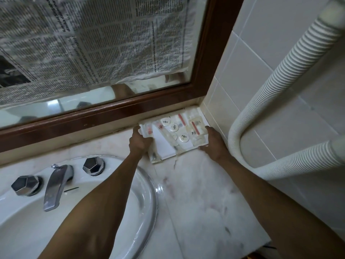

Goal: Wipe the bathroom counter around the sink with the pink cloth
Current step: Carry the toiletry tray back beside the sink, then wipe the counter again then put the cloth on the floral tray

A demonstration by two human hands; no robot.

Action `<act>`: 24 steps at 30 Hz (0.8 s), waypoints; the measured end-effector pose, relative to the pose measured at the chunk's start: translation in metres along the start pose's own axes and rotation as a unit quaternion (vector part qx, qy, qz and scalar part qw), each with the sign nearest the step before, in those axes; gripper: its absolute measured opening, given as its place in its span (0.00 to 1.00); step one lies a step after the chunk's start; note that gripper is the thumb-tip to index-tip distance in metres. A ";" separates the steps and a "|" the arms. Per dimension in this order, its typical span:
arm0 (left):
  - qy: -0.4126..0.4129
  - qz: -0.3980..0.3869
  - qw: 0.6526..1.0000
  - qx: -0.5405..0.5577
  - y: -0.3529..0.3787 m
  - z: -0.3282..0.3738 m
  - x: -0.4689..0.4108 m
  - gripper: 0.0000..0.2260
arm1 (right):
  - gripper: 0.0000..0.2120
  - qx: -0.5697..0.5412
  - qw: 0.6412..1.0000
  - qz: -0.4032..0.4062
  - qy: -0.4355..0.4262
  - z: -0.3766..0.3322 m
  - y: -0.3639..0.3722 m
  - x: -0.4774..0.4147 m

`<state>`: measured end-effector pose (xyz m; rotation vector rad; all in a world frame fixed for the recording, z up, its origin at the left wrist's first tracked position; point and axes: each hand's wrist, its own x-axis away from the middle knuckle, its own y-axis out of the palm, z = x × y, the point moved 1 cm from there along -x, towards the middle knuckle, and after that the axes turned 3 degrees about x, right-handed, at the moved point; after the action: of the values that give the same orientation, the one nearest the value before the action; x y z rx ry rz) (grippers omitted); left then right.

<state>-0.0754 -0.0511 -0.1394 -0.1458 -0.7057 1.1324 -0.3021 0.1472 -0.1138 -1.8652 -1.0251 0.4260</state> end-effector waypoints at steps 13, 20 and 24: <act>0.009 -0.064 0.997 -0.041 -0.029 0.011 0.006 0.33 | 0.39 0.060 0.997 0.014 -0.040 -0.029 0.008 0.004; 0.097 -0.027 0.995 -0.029 -0.139 -0.002 0.054 0.16 | 0.17 -0.057 0.989 -0.023 -0.138 -0.153 0.030 0.024; 0.133 0.045 0.990 -0.012 -0.236 -0.035 0.097 0.15 | 0.11 -0.098 0.976 -0.044 -0.188 -0.248 0.064 0.052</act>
<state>0.1511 -0.0623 -0.0175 -0.3450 -0.4780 1.1639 -0.0792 0.0349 -0.0372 -1.9464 -1.4407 0.6621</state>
